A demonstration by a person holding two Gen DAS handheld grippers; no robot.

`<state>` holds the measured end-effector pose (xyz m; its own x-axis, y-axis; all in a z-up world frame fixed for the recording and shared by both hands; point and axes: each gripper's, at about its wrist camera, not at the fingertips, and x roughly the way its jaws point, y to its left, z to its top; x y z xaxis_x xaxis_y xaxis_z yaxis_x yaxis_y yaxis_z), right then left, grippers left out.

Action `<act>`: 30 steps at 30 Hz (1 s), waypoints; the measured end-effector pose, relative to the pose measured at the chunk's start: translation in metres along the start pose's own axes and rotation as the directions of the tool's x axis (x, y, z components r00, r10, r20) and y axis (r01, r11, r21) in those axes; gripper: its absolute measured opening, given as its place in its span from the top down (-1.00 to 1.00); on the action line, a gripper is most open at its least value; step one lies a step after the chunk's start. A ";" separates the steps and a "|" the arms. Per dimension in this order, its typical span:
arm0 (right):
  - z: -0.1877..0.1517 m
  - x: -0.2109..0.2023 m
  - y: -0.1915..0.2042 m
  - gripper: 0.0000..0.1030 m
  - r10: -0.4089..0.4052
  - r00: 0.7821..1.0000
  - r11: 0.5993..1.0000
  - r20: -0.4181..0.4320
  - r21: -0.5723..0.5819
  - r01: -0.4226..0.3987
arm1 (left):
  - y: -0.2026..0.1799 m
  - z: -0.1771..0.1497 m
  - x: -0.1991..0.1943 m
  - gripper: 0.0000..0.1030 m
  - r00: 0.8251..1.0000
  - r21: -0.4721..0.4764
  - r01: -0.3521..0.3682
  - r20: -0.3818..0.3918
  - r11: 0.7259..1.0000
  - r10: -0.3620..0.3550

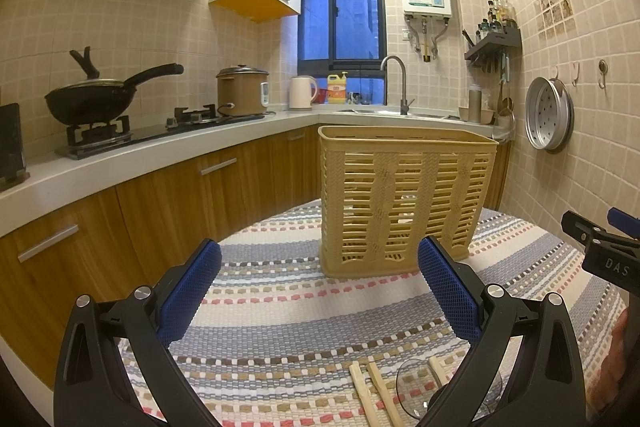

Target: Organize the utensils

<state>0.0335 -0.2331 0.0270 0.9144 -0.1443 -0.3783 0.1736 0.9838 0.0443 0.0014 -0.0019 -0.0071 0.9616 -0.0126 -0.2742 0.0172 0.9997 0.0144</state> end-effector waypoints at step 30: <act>0.005 -0.018 0.046 0.15 0.313 0.693 0.916 -0.649 0.012 -0.401 | 0.029 -0.038 0.027 0.22 0.650 -0.262 0.312 -0.642 0.913 -0.406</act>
<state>0.0268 -0.1858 0.0400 0.4508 0.2764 -0.8488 -0.2033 0.9577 0.2039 0.0178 0.0276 -0.0511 0.4423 -0.4025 -0.8015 0.2434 0.9140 -0.3247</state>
